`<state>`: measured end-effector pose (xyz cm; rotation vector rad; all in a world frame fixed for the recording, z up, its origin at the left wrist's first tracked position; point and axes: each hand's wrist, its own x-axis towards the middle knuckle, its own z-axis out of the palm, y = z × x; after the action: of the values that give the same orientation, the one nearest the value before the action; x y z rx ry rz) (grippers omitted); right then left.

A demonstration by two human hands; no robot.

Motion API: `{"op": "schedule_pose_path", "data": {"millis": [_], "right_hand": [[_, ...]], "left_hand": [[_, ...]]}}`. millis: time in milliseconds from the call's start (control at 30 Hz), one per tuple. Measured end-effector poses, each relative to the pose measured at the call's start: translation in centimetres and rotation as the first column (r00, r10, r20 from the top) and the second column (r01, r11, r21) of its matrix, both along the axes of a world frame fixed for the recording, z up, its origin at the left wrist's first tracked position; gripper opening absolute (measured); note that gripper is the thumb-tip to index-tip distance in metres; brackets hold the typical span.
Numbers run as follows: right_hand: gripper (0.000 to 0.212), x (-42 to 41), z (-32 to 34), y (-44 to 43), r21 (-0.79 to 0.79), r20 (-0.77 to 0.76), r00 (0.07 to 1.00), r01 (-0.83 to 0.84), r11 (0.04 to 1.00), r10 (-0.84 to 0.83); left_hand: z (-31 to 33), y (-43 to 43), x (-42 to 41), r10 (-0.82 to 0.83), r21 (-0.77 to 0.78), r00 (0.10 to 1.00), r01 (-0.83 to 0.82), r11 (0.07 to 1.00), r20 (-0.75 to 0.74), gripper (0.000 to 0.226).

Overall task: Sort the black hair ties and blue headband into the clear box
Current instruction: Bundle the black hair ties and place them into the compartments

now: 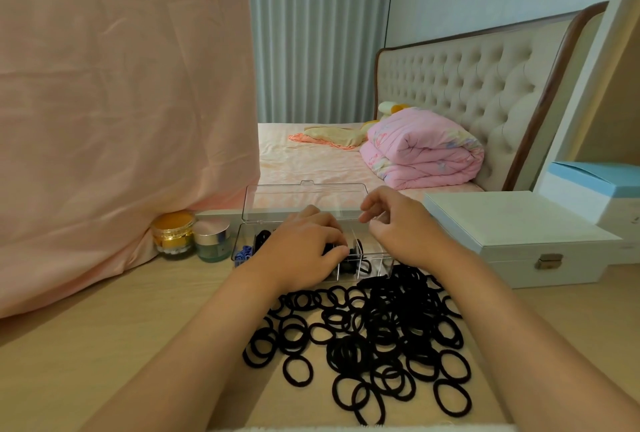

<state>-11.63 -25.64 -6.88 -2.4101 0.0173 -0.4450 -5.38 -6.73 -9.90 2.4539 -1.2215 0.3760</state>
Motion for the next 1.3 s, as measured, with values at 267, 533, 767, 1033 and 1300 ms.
{"op": "schedule_pose_path", "data": {"millis": [267,533,767,1033,1300], "right_hand": [[0.027,-0.4,0.8,1.0,-0.258,-0.107,0.993,-0.08,0.963,0.054],[0.027,-1.9,3.1,3.1,-0.268,-0.038,0.993,-0.116,0.956,0.11],[0.032,-4.7,3.0,6.1,-0.33,-0.343,0.896,-0.396,0.857,0.282],[0.046,-5.7,-1.3,8.9,-0.467,-0.357,0.899,-0.408,0.785,0.255],[0.044,-4.8,-2.3,10.1,-0.532,-0.428,0.875,-0.447,0.719,0.227]], "left_hand": [[1.4,1.0,-0.1,0.036,-0.151,0.986,-0.06,0.987,-0.161,0.019],[2.5,4.3,-3.5,0.139,-0.062,0.987,-0.145,0.987,-0.086,0.01],[2.8,8.7,-6.1,0.263,0.32,0.934,-0.179,0.93,-0.243,0.018],[2.8,10.6,-6.0,0.356,0.428,0.885,-0.209,0.879,-0.3,0.045],[0.9,10.0,-5.7,0.325,0.377,0.9,-0.204,0.903,-0.291,0.028]]}}
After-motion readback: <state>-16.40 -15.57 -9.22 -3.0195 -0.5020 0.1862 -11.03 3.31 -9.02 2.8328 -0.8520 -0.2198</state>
